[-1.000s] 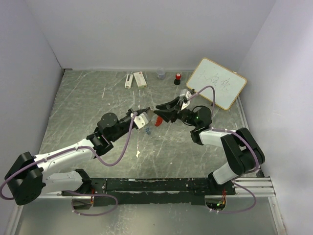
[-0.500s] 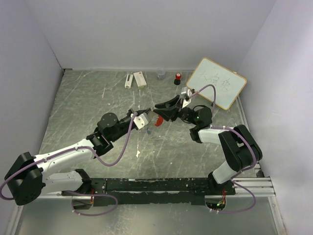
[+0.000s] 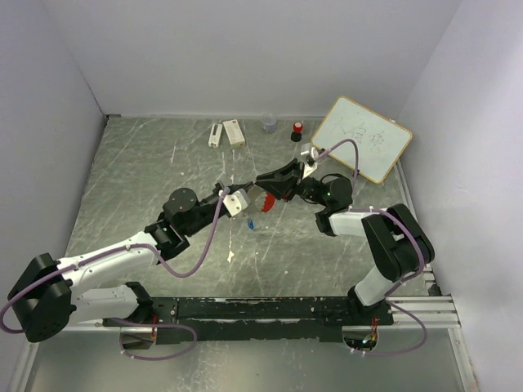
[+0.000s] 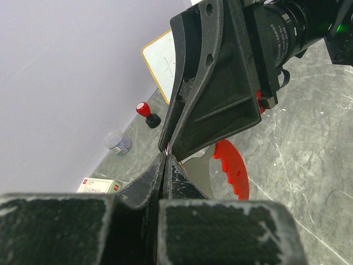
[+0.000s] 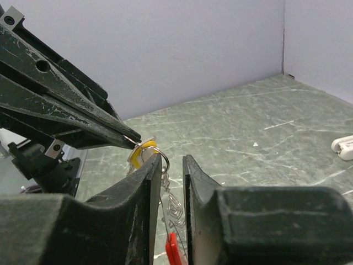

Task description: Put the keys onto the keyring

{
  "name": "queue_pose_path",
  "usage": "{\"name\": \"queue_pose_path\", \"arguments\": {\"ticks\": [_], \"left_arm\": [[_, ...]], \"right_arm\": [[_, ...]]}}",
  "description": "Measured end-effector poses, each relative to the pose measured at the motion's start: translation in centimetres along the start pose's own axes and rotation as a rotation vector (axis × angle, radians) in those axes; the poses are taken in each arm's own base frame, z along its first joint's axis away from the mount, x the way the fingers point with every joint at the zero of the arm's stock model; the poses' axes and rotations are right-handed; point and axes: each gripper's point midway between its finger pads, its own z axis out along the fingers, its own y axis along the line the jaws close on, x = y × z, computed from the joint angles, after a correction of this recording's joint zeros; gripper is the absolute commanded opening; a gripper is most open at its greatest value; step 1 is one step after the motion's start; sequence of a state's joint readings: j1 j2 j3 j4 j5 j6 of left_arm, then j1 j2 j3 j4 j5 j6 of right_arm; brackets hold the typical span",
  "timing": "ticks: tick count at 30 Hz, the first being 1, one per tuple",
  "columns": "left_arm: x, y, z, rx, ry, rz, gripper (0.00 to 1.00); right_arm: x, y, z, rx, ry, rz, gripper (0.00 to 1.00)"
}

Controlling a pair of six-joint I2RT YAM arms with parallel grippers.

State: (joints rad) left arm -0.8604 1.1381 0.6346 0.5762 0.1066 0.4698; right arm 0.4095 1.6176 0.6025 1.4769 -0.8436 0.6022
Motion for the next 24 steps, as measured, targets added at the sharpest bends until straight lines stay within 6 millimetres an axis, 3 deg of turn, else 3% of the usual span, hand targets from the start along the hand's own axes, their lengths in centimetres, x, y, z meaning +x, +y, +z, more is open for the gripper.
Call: {"name": "queue_pose_path", "arguments": {"ticks": [9, 24], "left_arm": [[0.17, -0.08, 0.06, 0.002, 0.004, 0.0, 0.07], [0.79, -0.08, 0.89, 0.0, 0.028, -0.009, 0.07]], "right_arm": [[0.24, 0.13, 0.01, -0.01, 0.008, 0.016, 0.0], [0.15, -0.72, -0.11, 0.067, 0.029, -0.055, 0.0]]}}
